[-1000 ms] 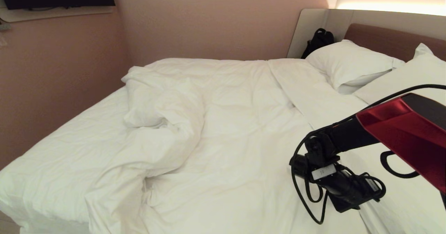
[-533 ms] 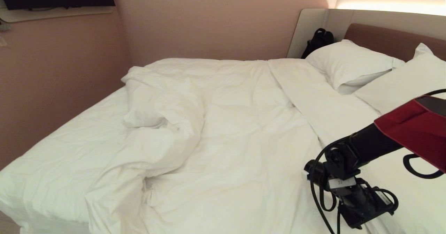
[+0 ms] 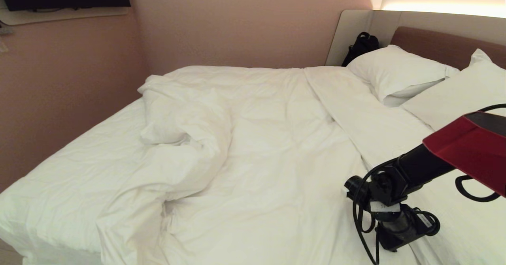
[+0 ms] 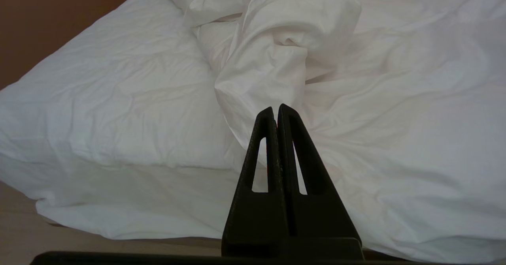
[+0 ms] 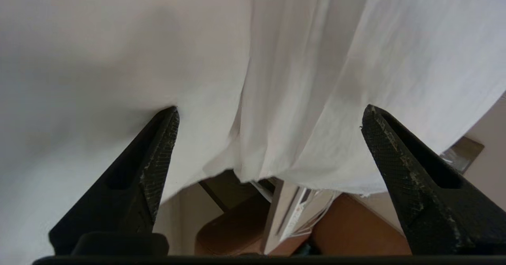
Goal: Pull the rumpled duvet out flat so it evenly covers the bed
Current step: Flatten the corners of the folded blanket
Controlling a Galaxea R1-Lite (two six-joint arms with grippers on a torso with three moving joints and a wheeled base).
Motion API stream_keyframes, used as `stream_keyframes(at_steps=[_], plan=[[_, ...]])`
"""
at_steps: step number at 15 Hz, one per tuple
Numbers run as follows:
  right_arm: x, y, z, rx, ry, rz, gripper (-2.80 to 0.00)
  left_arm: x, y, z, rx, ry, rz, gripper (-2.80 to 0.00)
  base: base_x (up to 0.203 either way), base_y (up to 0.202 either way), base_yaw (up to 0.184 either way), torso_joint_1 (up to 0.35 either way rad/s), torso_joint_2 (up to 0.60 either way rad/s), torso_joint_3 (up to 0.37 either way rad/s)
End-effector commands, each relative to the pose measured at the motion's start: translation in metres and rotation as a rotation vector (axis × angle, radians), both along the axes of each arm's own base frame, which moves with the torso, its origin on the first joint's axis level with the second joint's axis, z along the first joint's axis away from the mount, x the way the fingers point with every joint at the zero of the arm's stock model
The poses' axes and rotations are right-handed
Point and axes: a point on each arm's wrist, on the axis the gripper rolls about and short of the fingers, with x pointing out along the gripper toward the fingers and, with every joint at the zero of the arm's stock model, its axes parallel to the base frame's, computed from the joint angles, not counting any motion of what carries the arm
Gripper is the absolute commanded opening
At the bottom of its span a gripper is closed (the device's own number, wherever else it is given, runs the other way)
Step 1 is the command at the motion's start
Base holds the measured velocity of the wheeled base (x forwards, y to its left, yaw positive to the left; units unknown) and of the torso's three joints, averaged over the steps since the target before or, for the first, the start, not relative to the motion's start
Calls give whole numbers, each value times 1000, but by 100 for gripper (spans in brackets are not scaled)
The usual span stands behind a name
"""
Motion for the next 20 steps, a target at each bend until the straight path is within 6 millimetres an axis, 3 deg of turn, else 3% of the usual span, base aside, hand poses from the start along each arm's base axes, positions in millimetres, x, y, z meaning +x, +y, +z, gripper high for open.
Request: stream_keyframes(at_steps=[1, 4, 9, 20], plan=[[6, -6, -5, -27, -27, -18, 0, 0, 0, 0, 0, 0, 0, -280, 0, 0, 0, 0, 0, 0], [9, -17, -15, -149, -26, -35, 0, 0, 0, 0, 0, -1, 0, -280, 0, 0, 0, 0, 0, 0], [12, -29, -17, -243, -33, -52, 0, 0, 0, 0, 0, 0, 0, -280, 0, 0, 0, 0, 0, 0], [13, -45, -30, -353, -8, -81, 0, 0, 0, 0, 0, 0, 0, -280, 0, 0, 0, 0, 0, 0]])
